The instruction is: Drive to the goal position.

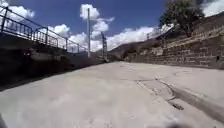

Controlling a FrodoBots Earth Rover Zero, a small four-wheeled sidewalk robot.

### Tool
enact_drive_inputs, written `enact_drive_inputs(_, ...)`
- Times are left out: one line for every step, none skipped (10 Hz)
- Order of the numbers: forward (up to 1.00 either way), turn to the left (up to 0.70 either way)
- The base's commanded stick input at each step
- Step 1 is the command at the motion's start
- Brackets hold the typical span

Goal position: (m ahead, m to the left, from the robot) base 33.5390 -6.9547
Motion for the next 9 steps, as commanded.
enact_drive_inputs(1.00, -0.01)
enact_drive_inputs(1.00, -0.01)
enact_drive_inputs(1.00, -0.01)
enact_drive_inputs(1.00, -0.01)
enact_drive_inputs(1.00, -0.01)
enact_drive_inputs(1.00, -0.01)
enact_drive_inputs(1.00, -0.01)
enact_drive_inputs(1.00, -0.01)
enact_drive_inputs(1.00, -0.01)
